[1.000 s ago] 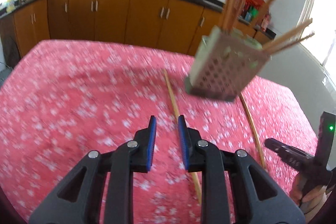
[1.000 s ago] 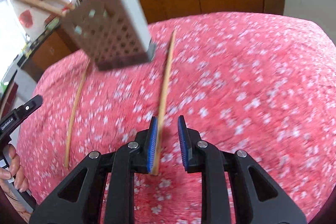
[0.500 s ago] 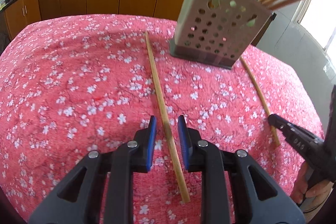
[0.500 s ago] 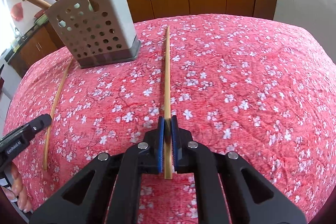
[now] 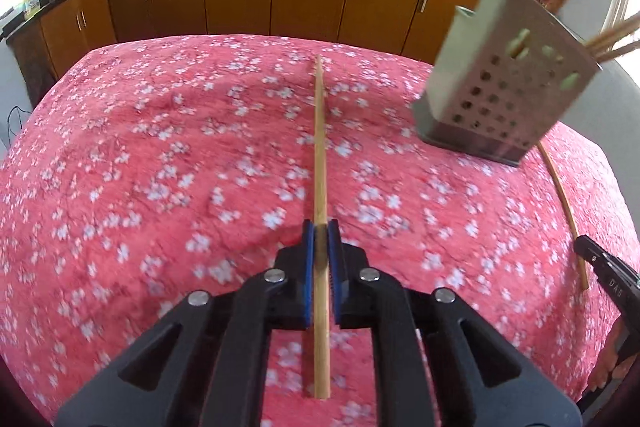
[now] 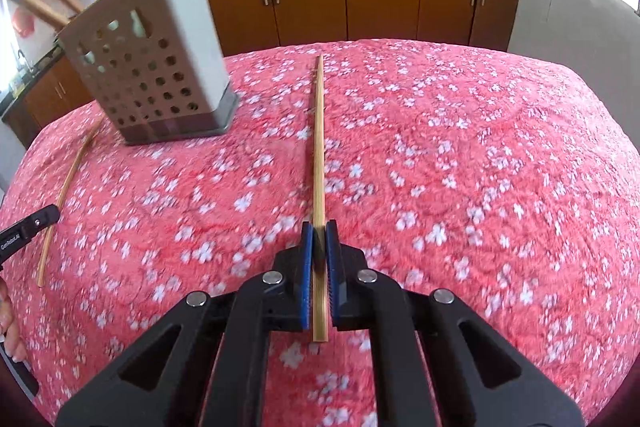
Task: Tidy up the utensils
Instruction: 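Grasp the last chopstick with the left gripper while the right gripper grasps another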
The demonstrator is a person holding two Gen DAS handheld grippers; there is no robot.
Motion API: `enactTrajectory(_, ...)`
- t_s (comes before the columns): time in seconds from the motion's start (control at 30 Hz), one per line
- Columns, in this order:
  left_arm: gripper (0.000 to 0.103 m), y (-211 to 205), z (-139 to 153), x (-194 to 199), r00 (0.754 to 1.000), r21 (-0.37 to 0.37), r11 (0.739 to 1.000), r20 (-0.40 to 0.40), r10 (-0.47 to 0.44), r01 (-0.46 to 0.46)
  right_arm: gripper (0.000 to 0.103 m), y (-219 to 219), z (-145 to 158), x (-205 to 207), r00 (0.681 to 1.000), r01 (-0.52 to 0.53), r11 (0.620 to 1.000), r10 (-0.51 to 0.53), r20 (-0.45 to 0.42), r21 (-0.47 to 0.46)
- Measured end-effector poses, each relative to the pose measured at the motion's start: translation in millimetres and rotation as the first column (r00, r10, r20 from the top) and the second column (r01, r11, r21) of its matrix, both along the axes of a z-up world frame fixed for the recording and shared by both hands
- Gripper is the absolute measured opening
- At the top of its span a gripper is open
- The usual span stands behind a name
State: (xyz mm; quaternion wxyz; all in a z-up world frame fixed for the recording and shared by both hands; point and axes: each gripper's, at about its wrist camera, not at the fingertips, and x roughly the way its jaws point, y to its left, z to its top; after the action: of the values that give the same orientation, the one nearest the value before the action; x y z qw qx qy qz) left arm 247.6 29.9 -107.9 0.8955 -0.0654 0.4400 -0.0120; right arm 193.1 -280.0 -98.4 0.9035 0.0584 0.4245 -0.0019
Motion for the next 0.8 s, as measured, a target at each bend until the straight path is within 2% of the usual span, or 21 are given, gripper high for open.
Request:
enactTrajectory(0.17, 0.011, -0.2, -2.7, 1.0, 0.999, 0.034, 0.999, 0.031, -0.008, 0.007, 0.008, -2.1, -0.6, 8.7, 1.000, -0.004, 1.000, 0.004, 0.013, -0.002)
enactTrajectory(0.8, 0.011, 0.8, 1.3, -3.2, 1.000, 0.002, 1.000, 0.029, -0.005, 0.005, 0.008, -1.1, 0.0, 7.5, 1.000, -0.005, 1.000, 0.005, 0.012, -0.010)
